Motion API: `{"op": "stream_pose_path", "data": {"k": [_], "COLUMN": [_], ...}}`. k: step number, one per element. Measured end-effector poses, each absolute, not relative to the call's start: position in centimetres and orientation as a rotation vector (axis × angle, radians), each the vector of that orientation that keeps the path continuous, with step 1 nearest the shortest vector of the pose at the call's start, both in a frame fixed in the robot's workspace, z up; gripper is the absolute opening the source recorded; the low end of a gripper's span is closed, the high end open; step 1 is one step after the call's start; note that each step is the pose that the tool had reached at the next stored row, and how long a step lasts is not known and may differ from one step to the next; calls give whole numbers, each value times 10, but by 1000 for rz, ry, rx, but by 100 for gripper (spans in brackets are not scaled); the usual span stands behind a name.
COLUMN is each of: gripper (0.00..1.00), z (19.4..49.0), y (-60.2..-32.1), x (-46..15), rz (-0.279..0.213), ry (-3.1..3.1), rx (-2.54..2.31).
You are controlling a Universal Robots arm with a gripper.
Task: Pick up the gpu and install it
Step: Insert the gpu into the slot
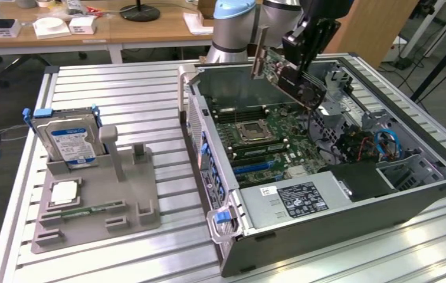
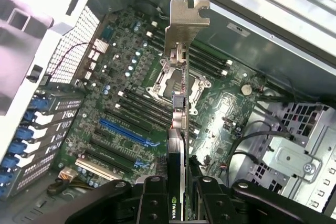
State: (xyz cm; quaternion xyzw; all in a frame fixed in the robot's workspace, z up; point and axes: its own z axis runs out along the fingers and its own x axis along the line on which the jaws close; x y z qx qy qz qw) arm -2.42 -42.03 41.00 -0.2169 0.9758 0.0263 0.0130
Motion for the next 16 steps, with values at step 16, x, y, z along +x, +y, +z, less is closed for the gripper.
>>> {"op": "stream_pose_path", "data": {"k": [16], "gripper": [26], "z": [410], "y": [-420], "x": [-24], "rz": [85], "ry": [2995], "rx": [-865]}}
